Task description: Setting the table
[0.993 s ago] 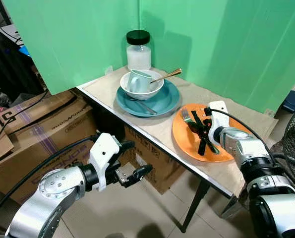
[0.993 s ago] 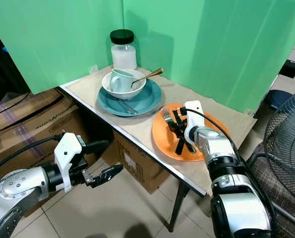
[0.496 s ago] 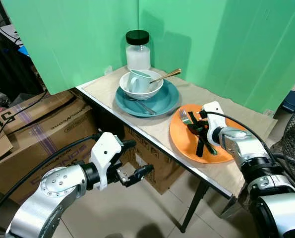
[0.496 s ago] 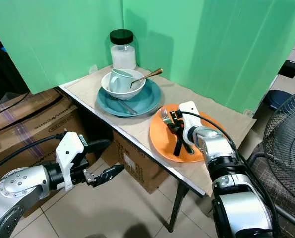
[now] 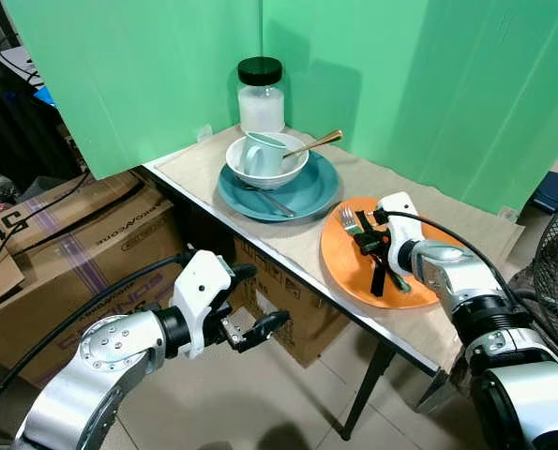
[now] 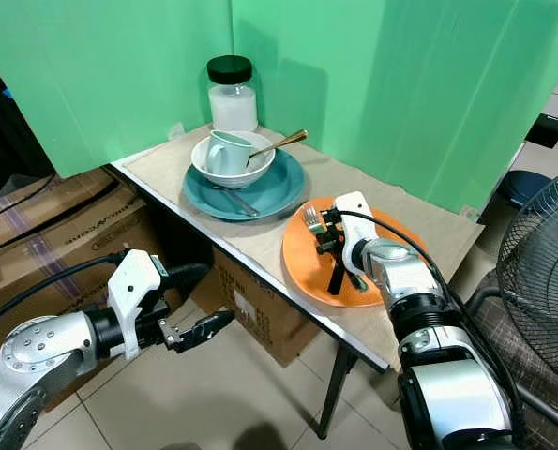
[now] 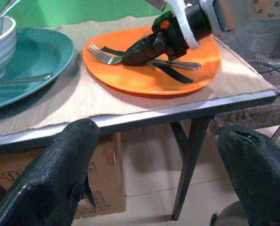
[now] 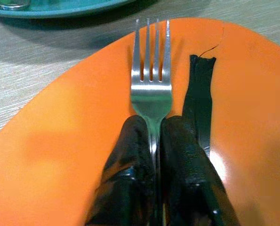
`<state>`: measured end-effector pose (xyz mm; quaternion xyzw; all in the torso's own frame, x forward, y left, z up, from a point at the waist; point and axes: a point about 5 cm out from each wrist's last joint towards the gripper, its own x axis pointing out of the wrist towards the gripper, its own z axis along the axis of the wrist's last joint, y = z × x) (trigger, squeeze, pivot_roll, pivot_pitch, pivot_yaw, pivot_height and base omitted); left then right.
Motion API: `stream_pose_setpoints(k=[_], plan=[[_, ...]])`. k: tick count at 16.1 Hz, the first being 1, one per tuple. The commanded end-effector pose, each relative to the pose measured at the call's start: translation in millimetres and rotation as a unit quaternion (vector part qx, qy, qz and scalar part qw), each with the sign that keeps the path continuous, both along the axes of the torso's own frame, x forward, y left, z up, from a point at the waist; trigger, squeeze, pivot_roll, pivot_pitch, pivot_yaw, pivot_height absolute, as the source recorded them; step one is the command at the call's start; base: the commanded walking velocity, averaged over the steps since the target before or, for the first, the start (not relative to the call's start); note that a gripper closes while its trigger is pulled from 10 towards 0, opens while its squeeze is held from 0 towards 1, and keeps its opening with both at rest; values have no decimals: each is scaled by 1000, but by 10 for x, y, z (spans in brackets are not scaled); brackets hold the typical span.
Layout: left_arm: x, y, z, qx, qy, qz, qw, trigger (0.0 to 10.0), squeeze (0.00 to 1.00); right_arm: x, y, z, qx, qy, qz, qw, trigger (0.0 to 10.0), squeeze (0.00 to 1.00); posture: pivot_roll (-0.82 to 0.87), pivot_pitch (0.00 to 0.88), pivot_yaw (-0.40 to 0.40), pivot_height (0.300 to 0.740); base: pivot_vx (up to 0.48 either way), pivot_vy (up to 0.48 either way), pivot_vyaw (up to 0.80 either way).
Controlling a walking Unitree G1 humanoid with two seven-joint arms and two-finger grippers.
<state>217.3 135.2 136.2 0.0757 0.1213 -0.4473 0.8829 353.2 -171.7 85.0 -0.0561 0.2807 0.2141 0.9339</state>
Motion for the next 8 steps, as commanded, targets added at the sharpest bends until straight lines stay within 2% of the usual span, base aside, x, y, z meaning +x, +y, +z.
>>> stream_pose_setpoints(k=[1, 7, 8], plan=[[29, 1, 10, 8, -9, 1, 1000, 10000, 0, -53, -17, -119, -1, 31, -6, 999, 0, 0, 130, 0, 41, 740, 0, 0, 0], [77, 4, 14, 7, -18, 3, 1000, 10000, 0, -20, -57, -58, 18, 18, -22, 999, 0, 0, 131, 0, 49, 740, 0, 0, 0], [100, 8, 44, -2, -30, 13, 999, 10000, 0, 23, -76, 80, 35, -6, -27, 999, 0, 0, 132, 0, 49, 740, 0, 0, 0]])
